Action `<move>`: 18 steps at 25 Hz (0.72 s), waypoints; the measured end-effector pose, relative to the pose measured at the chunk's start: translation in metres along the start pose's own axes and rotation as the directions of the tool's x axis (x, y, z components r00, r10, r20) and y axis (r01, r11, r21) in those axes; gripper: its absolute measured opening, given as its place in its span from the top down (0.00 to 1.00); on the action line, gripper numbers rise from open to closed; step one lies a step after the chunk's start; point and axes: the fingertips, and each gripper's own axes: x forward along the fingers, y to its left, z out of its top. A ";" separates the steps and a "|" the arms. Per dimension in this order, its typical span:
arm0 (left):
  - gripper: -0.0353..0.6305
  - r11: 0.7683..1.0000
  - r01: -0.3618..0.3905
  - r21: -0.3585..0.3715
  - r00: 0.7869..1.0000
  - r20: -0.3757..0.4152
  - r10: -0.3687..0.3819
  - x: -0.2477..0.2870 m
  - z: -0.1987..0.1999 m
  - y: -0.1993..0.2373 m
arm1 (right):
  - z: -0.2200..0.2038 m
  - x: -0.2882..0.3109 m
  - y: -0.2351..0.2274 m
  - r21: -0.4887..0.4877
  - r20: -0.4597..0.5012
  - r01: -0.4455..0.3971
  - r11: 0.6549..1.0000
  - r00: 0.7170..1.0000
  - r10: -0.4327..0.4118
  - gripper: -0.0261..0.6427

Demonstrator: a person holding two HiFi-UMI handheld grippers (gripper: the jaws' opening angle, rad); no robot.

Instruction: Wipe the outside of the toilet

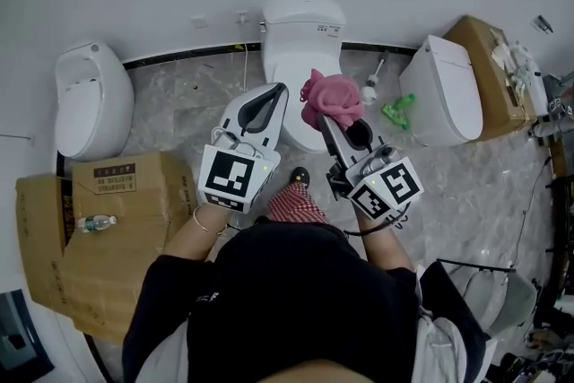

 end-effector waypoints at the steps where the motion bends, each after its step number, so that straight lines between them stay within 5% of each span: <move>1: 0.94 1.000 -0.005 0.005 1.000 -0.001 0.005 0.004 0.000 0.004 | 0.001 0.005 -0.004 0.002 0.004 -0.007 1.000 1.000 0.007 0.85; 18: 0.94 0.994 -0.107 -0.020 0.993 -0.048 0.106 0.081 -0.020 0.073 | -0.016 0.090 -0.083 0.065 -0.019 -0.083 0.994 0.996 0.084 0.85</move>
